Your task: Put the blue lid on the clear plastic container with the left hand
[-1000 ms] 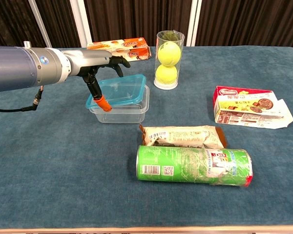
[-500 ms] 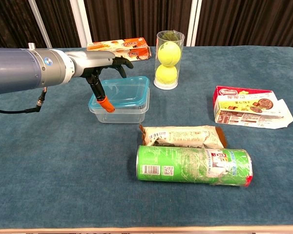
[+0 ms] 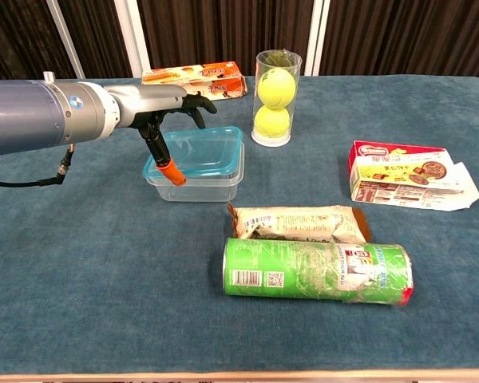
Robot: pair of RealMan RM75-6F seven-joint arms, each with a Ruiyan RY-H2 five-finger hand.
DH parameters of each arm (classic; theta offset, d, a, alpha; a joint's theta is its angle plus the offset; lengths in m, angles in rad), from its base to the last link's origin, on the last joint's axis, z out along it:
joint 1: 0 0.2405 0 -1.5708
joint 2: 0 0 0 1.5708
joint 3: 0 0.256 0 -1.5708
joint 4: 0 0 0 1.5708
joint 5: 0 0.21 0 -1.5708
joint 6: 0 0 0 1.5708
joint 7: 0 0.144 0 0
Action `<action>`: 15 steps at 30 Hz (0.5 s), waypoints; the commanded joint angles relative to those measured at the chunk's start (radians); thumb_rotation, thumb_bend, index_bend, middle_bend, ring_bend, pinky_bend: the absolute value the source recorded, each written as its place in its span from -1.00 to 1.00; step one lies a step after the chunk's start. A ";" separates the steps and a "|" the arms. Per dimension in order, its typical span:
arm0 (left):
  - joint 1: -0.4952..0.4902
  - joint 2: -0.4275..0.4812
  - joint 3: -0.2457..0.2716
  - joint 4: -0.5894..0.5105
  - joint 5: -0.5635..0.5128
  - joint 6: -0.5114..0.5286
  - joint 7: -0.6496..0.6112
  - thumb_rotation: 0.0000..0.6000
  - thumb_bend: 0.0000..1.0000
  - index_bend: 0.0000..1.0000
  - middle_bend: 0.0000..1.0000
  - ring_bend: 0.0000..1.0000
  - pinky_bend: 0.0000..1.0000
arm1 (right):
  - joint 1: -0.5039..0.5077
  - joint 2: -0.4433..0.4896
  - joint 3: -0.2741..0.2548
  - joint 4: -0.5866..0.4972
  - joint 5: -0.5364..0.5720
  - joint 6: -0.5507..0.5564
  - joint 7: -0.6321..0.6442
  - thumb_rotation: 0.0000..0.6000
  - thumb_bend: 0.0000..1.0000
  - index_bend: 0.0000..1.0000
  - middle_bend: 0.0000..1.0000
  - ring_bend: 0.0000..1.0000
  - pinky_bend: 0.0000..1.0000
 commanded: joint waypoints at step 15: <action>0.011 -0.008 0.006 0.020 0.015 -0.010 -0.011 1.00 -0.73 -0.86 -0.32 -1.00 -1.00 | 0.001 -0.001 0.003 -0.001 0.004 0.000 -0.001 1.00 -0.42 -0.80 -1.00 -1.00 -1.00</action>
